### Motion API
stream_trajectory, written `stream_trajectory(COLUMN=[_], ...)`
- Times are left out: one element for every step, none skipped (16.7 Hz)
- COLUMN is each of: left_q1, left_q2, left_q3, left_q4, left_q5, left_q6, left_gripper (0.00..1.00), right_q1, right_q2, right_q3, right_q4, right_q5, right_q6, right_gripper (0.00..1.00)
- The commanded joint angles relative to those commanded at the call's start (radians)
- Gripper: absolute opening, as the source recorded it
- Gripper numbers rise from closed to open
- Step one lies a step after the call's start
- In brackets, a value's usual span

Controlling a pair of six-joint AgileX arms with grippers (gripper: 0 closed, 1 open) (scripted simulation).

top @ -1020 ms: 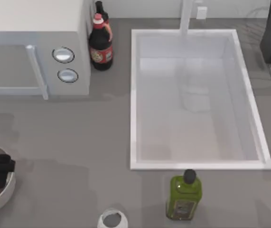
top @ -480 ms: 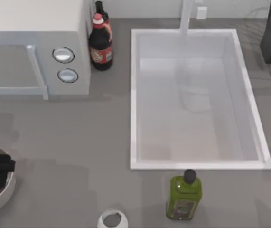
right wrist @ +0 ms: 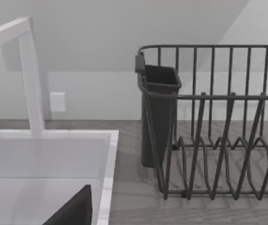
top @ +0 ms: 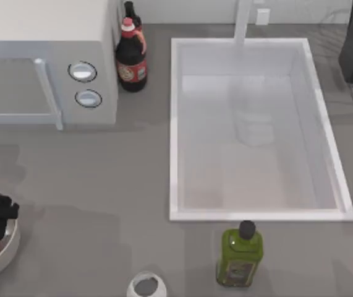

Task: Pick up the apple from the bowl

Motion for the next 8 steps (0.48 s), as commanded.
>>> stream_trajectory(left_q1=[0.000, -0.001, -0.001, -0.002, -0.003, -0.004, -0.005, -0.006], left_q2=[0.002, 0.004, 0.006, 0.006, 0.005, 0.002, -0.002, -0.008], left_q3=[0.032, 0.073, 0.126, 0.187, 0.259, 0.336, 0.417, 0.497], left_q4=[-0.033, -0.076, -0.130, -0.194, -0.268, -0.352, -0.444, -0.538], left_q5=[0.000, 0.000, 0.000, 0.000, 0.000, 0.000, -0.001, -0.001], left_q6=[0.000, -0.001, -0.001, -0.002, -0.003, -0.004, -0.005, -0.006], left_gripper=[0.00, 0.00, 0.00, 0.00, 0.00, 0.00, 0.00, 0.00], right_q1=[0.000, 0.000, 0.000, 0.000, 0.000, 0.000, 0.000, 0.000], right_q2=[0.000, 0.000, 0.000, 0.000, 0.000, 0.000, 0.000, 0.000], right_q3=[0.000, 0.000, 0.000, 0.000, 0.000, 0.000, 0.000, 0.000], right_q4=[0.000, 0.000, 0.000, 0.000, 0.000, 0.000, 0.000, 0.000], right_q5=[0.000, 0.000, 0.000, 0.000, 0.000, 0.000, 0.000, 0.000], right_q6=[0.000, 0.000, 0.000, 0.000, 0.000, 0.000, 0.000, 0.000], right_gripper=[1.00, 1.00, 1.00, 1.00, 1.00, 1.00, 1.00, 1.00])
